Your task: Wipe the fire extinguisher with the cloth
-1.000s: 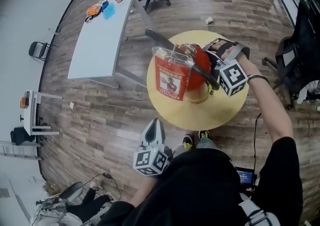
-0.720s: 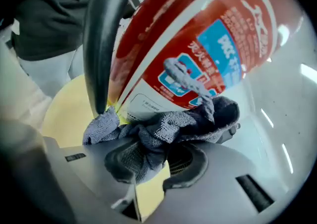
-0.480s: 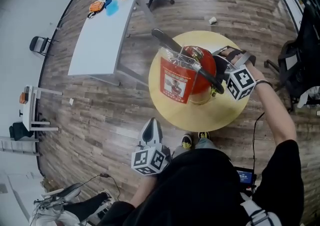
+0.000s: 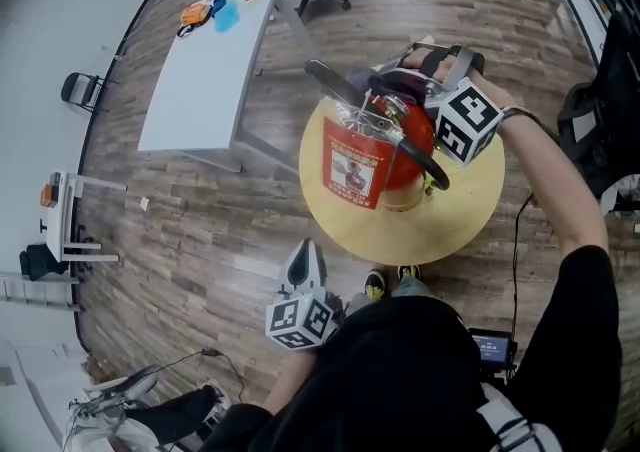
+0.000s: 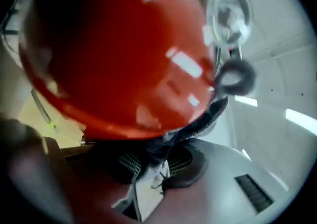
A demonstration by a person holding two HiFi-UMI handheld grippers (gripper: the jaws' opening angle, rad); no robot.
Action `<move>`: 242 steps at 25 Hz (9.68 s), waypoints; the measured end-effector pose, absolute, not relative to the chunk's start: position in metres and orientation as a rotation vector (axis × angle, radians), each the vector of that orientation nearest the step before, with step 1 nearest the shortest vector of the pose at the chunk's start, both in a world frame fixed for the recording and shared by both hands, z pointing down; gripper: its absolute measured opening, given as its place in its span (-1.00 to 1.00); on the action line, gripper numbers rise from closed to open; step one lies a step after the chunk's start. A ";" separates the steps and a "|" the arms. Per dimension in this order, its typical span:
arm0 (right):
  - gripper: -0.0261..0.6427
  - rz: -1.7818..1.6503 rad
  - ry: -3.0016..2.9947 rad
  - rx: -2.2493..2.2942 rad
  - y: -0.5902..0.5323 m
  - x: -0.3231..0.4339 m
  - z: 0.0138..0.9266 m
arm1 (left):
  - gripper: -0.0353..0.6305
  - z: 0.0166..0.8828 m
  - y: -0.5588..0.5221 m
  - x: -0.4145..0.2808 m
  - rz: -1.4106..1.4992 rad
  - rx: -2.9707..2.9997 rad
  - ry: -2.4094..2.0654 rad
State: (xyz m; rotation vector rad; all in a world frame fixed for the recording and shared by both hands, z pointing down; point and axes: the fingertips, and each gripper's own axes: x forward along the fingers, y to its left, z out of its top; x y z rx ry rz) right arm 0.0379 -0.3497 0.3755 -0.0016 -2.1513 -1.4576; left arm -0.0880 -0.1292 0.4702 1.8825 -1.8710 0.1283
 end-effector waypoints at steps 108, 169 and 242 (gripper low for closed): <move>-0.63 2.291 -2.626 2.125 -0.264 -0.009 0.409 | -0.82 0.480 -0.076 -0.222 0.037 2.112 -1.634; -0.63 0.711 -2.431 1.539 -0.189 0.038 0.444 | -0.82 0.495 -0.073 -0.185 0.080 2.218 -1.467; -0.63 0.675 -2.376 1.416 -0.110 0.071 0.532 | -0.82 0.503 -0.056 -0.164 0.122 2.258 -1.410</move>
